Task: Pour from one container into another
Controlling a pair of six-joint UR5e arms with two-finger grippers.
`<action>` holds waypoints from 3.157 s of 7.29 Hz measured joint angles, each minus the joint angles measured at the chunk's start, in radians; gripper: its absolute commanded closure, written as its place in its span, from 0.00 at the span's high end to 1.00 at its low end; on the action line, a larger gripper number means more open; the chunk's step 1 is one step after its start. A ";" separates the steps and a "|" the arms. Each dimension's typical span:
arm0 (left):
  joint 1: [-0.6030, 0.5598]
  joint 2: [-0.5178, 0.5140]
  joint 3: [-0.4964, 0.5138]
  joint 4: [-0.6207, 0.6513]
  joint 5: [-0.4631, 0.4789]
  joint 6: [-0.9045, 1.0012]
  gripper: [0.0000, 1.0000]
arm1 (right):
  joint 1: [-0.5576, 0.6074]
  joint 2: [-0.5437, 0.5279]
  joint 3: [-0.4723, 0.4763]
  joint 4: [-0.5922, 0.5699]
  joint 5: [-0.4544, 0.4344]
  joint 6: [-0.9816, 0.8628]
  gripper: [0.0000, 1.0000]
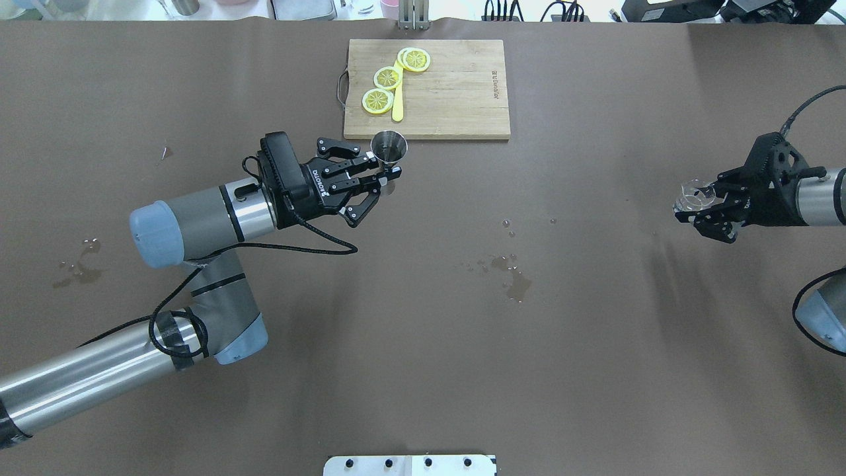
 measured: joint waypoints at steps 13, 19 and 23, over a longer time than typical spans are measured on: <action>0.085 0.222 -0.254 0.196 0.585 -0.145 0.00 | -0.003 -0.007 -0.291 0.400 -0.006 0.040 0.00; 0.141 0.281 -0.281 0.347 1.008 -0.226 0.00 | -0.005 0.006 -0.346 0.440 -0.006 0.060 0.00; 0.136 0.319 -0.279 0.592 1.073 -0.562 0.00 | -0.005 0.006 -0.364 0.459 -0.002 0.061 0.00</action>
